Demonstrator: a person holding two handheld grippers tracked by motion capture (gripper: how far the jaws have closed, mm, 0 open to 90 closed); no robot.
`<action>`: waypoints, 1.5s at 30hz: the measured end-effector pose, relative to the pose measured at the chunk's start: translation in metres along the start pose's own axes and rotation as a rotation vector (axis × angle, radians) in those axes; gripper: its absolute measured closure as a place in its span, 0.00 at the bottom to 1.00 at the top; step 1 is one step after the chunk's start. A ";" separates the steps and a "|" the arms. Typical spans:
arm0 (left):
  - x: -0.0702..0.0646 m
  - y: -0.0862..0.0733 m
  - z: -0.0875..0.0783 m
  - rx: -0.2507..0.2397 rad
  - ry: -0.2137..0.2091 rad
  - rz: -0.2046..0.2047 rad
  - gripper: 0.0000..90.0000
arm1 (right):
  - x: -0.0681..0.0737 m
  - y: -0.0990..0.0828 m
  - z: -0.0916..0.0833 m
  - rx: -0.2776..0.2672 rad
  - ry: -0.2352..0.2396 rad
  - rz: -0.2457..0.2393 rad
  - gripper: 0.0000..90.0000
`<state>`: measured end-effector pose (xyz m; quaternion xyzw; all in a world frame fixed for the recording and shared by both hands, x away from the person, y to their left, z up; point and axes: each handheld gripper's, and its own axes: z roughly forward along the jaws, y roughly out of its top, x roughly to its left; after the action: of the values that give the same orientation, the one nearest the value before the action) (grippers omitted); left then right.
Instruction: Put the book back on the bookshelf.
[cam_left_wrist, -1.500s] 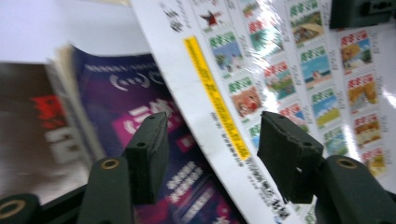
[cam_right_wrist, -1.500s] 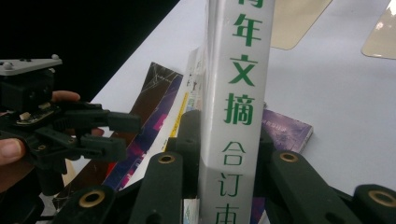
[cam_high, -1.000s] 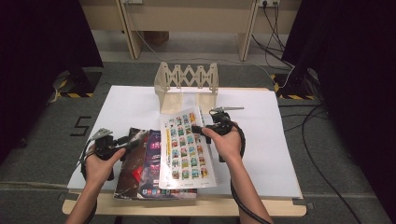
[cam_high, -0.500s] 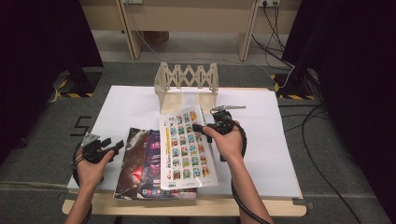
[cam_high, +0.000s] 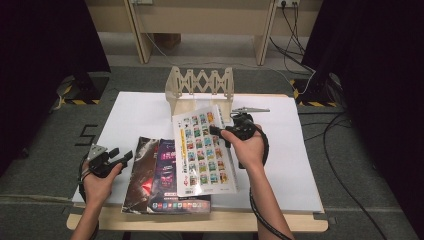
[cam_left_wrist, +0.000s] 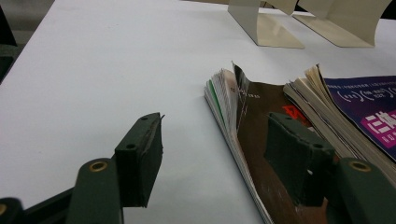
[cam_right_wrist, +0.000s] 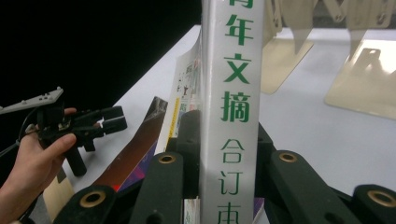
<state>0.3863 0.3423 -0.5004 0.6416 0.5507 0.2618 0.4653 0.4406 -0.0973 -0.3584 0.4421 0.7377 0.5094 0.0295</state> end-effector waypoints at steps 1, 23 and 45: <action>0.000 0.000 0.000 0.002 0.001 0.002 0.41 | 0.001 0.001 -0.002 -0.008 -0.004 -0.002 0.83; -0.003 -0.001 -0.002 -0.026 0.010 0.021 0.40 | 0.001 0.026 -0.024 -0.096 -0.060 -0.016 0.83; -0.005 -0.002 -0.003 -0.035 0.011 0.038 0.38 | -0.004 0.049 -0.037 -0.288 -0.251 -0.039 0.83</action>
<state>0.3818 0.3387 -0.5001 0.6422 0.5364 0.2837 0.4683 0.4556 -0.1226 -0.3039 0.4788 0.6562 0.5499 0.1942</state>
